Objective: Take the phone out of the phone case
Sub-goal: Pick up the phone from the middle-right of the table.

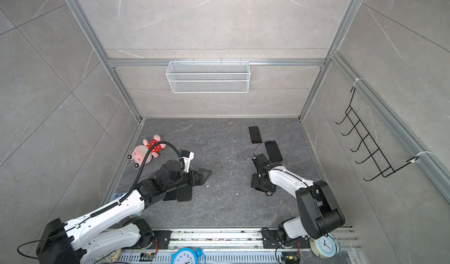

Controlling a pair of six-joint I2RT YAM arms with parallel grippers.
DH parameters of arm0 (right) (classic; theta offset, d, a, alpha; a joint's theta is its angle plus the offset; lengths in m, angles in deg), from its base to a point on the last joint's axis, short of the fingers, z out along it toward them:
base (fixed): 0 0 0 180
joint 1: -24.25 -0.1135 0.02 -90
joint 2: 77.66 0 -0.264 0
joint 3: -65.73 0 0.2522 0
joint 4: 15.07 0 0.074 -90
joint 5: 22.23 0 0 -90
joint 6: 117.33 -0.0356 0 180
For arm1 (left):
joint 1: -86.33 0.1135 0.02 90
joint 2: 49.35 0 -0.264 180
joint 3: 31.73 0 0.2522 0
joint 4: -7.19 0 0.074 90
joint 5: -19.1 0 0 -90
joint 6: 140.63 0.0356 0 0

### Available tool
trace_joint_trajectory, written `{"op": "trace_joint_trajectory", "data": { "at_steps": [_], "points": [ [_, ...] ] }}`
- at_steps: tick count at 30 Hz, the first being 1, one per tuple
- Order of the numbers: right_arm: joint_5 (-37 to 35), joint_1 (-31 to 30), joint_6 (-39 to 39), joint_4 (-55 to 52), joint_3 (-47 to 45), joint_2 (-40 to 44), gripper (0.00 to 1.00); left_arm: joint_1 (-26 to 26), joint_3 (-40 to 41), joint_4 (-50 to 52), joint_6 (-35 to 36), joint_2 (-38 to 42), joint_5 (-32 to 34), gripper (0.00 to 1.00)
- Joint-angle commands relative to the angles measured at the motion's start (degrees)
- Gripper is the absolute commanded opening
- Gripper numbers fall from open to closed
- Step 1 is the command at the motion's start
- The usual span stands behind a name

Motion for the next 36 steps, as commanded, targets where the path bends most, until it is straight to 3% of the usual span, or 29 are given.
{"op": "trace_joint_trajectory", "data": {
  "at_steps": [1,10,23,32,36],
  "points": [
    [1.13,-2.75,1.71,2.65,-0.63,3.0,0.33,0.32,0.29,-6.92,-3.66,-1.73,-2.31,1.0],
    [8.85,-11.24,3.01,10.53,-1.0,4.67,0.3,0.3,2.38,-17.29,-11.71,-9.73,-4.73,0.99],
    [13.96,-22.95,2.91,20.37,0.72,3.68,0.28,0.32,3.97,-29.21,-21.63,-19.84,-6.39,0.97],
    [15.54,-26.02,3.01,21.67,1.33,4.18,0.28,1.11,4.43,-34.37,-24.57,-24.57,-7.51,0.76],
    [15.67,-26.48,3.02,21.82,1.18,4.53,0.27,1.12,4.88,-35.9,-25.38,-25.58,-7.73,0.57]
  ]
}}
